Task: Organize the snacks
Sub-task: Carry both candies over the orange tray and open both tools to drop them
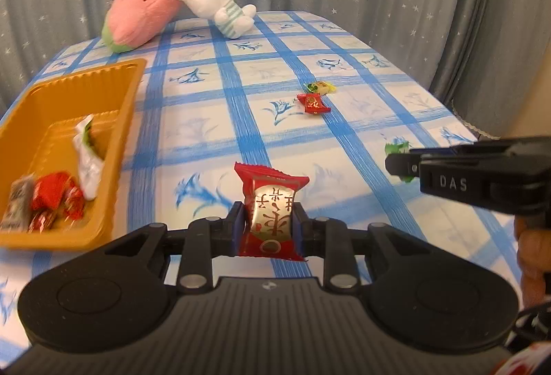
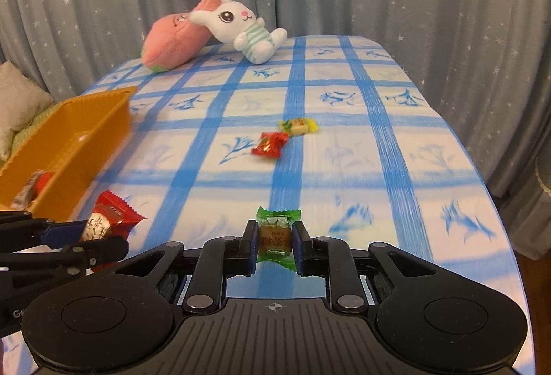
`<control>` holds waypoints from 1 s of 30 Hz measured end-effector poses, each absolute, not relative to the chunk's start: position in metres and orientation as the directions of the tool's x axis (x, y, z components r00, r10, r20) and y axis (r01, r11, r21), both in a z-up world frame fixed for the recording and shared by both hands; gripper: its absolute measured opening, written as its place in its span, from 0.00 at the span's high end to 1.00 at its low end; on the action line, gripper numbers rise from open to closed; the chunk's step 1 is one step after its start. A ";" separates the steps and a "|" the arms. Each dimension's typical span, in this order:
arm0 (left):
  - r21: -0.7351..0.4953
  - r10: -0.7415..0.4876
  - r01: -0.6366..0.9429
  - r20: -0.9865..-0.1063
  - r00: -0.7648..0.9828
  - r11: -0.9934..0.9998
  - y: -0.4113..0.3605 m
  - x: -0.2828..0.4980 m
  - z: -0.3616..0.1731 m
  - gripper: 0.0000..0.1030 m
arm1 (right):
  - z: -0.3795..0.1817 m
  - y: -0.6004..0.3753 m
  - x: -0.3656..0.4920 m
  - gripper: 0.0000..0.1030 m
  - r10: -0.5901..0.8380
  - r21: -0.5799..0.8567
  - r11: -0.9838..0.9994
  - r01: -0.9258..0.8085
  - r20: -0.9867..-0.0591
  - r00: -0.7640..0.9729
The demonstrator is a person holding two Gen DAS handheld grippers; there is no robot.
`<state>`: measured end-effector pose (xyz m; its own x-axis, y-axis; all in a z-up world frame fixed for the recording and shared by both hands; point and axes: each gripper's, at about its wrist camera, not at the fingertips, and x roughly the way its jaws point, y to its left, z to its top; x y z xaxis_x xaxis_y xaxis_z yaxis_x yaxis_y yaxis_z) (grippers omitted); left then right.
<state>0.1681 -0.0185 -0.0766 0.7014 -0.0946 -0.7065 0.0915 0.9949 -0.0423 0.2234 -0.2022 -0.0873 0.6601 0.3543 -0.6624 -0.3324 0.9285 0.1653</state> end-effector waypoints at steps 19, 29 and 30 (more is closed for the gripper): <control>-0.117 -0.046 -0.045 -0.674 0.737 0.992 0.027 0.084 -0.027 0.76 | -0.039 -0.162 0.122 0.80 0.420 0.199 0.900 -0.387 -0.632 0.652; -0.130 0.014 -0.128 -0.646 0.764 0.983 0.066 0.061 -0.008 0.75 | -0.019 -0.122 0.111 0.80 0.480 0.181 0.860 -0.476 -0.604 0.637; -0.130 0.022 -0.138 -0.644 0.765 0.982 0.071 0.060 -0.007 0.76 | -0.017 -0.118 0.111 0.80 0.485 0.178 0.857 -0.484 -0.601 0.636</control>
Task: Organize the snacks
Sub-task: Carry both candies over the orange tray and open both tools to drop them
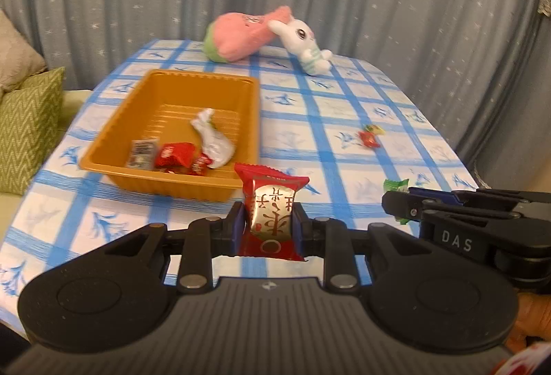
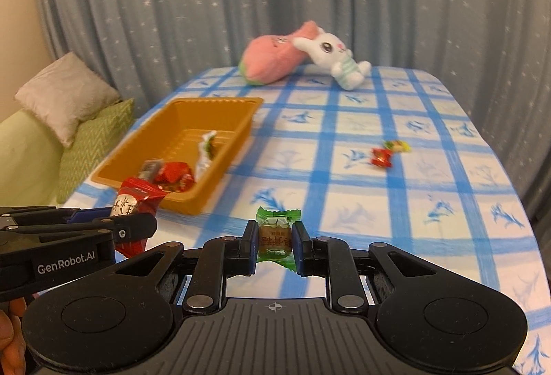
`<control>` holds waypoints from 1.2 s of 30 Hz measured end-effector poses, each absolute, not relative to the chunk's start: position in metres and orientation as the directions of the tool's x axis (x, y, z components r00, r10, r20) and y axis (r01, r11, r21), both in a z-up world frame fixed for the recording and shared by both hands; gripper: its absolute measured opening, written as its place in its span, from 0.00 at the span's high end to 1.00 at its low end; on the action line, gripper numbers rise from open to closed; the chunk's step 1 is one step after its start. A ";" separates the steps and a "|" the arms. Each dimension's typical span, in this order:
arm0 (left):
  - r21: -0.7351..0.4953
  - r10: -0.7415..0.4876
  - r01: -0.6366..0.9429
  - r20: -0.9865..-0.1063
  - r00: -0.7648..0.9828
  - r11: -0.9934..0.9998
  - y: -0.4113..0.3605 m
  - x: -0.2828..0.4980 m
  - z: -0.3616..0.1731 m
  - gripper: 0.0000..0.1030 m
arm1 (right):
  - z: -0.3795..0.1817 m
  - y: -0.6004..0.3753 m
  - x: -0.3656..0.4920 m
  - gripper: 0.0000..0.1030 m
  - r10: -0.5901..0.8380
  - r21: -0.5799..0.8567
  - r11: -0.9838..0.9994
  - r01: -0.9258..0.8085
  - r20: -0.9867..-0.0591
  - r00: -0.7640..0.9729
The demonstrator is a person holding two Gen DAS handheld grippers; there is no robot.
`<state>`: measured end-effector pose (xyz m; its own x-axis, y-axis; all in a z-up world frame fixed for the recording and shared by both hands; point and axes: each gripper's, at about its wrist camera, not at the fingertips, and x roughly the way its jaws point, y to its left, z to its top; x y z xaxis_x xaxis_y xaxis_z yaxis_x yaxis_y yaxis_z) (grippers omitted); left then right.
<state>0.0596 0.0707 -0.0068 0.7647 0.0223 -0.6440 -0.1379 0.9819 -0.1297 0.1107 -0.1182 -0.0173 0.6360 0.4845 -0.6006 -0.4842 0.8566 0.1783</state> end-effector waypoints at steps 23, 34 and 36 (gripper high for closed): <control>-0.151 0.117 -0.265 -0.622 0.774 0.952 0.148 0.069 0.005 0.76 | -0.002 -0.024 0.138 0.80 0.572 0.136 0.770 -0.623 -0.581 0.580; -0.151 0.133 -0.283 -0.618 0.775 0.947 0.177 0.100 0.004 0.76 | -0.003 0.008 0.169 0.80 0.590 0.132 0.747 -0.652 -0.583 0.558; -0.149 0.136 -0.285 -0.620 0.773 0.947 0.182 0.107 0.002 0.76 | -0.005 0.012 0.175 0.80 0.591 0.136 0.746 -0.651 -0.585 0.555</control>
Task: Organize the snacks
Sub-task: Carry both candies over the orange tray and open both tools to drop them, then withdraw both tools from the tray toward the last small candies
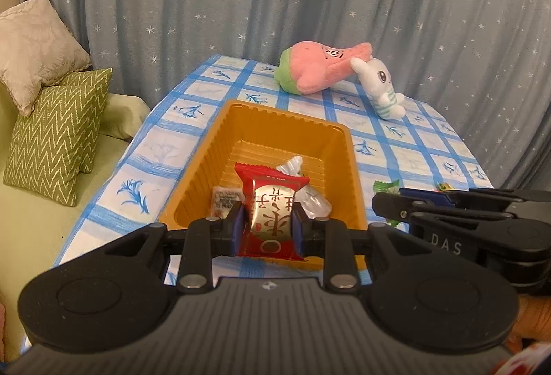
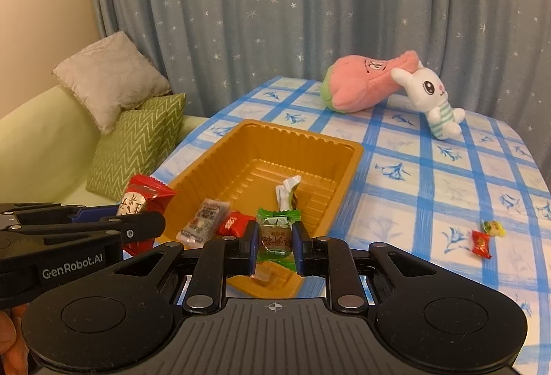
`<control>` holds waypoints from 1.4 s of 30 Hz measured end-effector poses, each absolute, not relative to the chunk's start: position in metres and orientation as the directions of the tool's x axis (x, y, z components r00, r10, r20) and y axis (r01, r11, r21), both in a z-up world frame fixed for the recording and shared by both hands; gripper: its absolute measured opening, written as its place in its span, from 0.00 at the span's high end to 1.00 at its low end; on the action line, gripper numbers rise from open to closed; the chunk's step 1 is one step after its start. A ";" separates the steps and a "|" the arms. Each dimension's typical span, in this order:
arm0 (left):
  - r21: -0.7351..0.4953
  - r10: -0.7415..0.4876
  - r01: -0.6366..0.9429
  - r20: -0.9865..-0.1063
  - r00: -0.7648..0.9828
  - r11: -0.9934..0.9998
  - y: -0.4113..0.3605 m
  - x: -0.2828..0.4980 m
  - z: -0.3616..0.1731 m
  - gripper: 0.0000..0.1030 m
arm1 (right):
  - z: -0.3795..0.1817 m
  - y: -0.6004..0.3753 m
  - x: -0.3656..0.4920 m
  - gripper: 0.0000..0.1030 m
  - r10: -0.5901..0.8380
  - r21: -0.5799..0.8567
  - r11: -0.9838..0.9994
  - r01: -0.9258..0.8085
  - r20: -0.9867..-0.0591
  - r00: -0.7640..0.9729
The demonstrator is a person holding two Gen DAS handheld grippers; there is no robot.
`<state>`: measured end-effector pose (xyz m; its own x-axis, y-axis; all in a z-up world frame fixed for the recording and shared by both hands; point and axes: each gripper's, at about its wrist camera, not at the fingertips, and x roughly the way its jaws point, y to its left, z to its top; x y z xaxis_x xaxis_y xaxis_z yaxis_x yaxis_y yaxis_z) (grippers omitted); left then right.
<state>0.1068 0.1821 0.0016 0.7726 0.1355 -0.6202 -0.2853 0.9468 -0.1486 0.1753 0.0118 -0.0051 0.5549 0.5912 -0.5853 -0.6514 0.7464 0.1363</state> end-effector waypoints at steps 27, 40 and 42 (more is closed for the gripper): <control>-0.141 0.151 -0.310 -0.645 0.749 0.940 0.220 0.155 -0.025 0.51 | -0.034 0.030 0.222 0.80 0.578 0.170 0.757 -0.631 -0.623 0.526; -0.148 0.168 -0.335 -0.641 0.749 0.931 0.224 0.134 -0.019 0.51 | -0.032 0.035 0.220 0.79 0.645 0.234 0.707 -0.667 -0.600 0.473; -0.148 0.170 -0.338 -0.640 0.749 0.930 0.223 0.131 -0.018 0.51 | -0.031 0.032 0.220 0.70 0.649 0.237 0.707 -0.666 -0.592 0.478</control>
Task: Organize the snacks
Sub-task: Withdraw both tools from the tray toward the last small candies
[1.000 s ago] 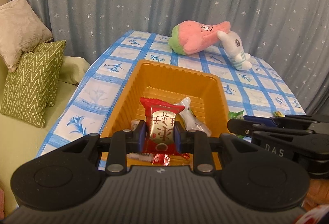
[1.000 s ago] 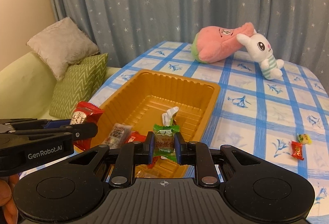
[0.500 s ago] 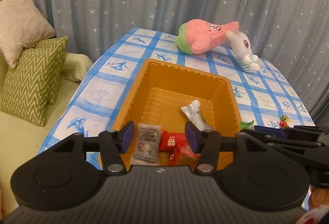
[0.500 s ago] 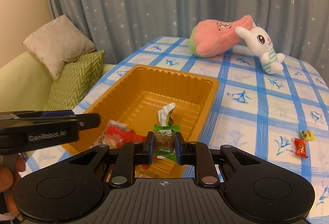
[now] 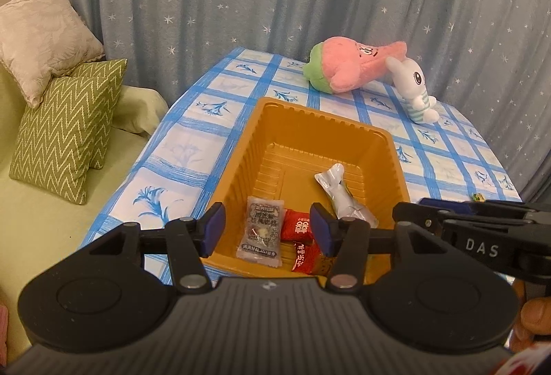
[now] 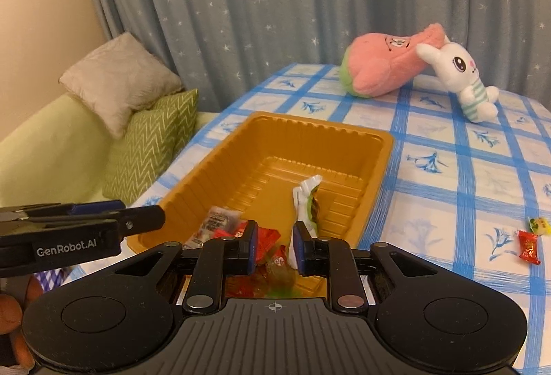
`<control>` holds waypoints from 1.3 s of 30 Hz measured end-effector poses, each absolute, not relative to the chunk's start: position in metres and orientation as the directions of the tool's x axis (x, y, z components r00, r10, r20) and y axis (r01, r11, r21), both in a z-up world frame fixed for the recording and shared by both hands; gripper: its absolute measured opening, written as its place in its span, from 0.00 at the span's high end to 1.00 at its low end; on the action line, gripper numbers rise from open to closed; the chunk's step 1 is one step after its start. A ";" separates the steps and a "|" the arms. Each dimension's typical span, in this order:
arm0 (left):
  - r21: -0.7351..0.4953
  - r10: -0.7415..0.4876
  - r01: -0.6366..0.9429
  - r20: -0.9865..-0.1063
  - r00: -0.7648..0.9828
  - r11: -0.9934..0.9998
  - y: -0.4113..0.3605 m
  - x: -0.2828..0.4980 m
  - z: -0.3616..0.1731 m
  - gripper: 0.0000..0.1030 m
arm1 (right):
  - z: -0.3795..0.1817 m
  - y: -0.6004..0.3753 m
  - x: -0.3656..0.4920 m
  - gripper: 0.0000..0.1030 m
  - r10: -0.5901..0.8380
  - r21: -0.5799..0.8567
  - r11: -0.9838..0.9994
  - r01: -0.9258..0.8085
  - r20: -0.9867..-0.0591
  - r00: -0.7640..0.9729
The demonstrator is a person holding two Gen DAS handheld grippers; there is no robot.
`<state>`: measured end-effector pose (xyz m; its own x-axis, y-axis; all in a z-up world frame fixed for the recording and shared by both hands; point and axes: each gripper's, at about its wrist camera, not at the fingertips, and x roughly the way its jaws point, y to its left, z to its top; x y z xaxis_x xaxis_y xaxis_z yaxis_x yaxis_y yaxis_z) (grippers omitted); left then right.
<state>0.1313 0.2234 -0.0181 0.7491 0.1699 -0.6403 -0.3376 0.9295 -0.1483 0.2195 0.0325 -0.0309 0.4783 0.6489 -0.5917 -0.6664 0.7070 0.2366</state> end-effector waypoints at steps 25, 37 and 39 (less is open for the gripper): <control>-0.150 0.114 -0.259 -0.617 0.778 0.954 0.146 0.079 0.013 0.37 | -0.017 -0.099 0.150 0.48 0.497 0.273 0.861 -0.429 -0.628 0.598; -0.148 0.035 -0.156 -0.606 0.795 0.977 0.096 0.075 0.021 0.32 | -0.004 -0.146 0.130 0.47 0.450 0.266 0.892 -0.367 -0.609 0.653; -0.151 0.017 -0.136 -0.607 0.795 0.979 0.088 0.077 0.021 0.32 | -0.005 -0.154 0.129 0.47 0.437 0.265 0.899 -0.349 -0.611 0.660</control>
